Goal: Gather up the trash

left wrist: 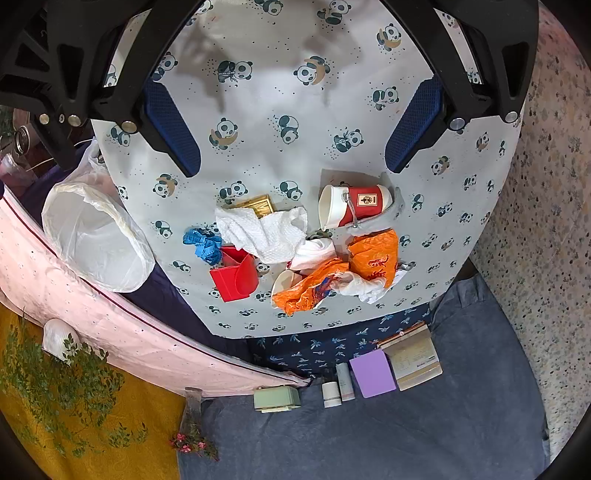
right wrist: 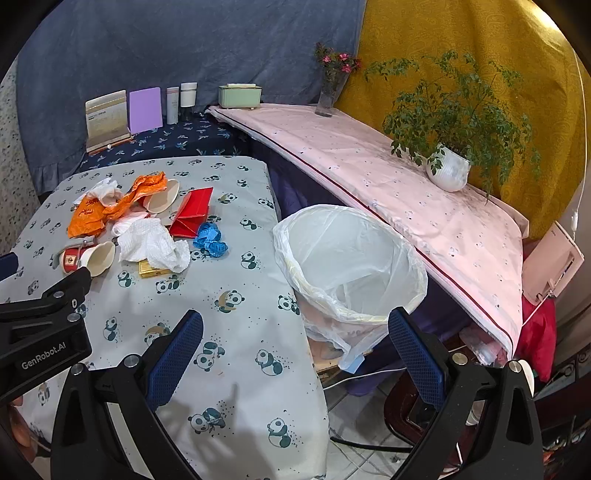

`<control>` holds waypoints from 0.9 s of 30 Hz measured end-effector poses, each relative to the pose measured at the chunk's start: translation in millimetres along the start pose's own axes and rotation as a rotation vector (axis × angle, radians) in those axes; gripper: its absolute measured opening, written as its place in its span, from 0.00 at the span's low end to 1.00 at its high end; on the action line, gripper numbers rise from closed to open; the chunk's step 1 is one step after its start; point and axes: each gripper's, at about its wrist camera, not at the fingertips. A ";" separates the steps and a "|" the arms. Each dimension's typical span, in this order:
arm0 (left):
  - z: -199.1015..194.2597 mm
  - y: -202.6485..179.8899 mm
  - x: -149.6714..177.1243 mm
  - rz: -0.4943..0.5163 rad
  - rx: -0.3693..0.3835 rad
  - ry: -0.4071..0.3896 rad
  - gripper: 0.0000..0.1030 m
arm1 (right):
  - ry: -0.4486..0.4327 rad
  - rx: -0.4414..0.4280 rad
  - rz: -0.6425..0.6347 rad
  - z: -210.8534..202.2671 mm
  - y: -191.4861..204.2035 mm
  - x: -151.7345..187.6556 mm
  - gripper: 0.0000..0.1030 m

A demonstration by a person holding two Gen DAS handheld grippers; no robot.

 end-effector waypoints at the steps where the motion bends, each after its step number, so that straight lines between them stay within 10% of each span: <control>1: 0.3 0.0 -0.1 -0.001 0.000 0.001 0.93 | 0.000 0.001 -0.002 0.1 0.2 -0.1 0.93; 27: 8.5 11.8 -3.9 -0.019 0.003 0.005 0.93 | 0.009 -0.003 -0.015 6.1 8.7 -3.8 0.93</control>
Point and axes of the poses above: each gripper's, at about its wrist camera, not at the fingertips, and z roughly the way its jaws point, y to its left, x to its underside, and after that the axes turned 4 degrees about -y, right-handed
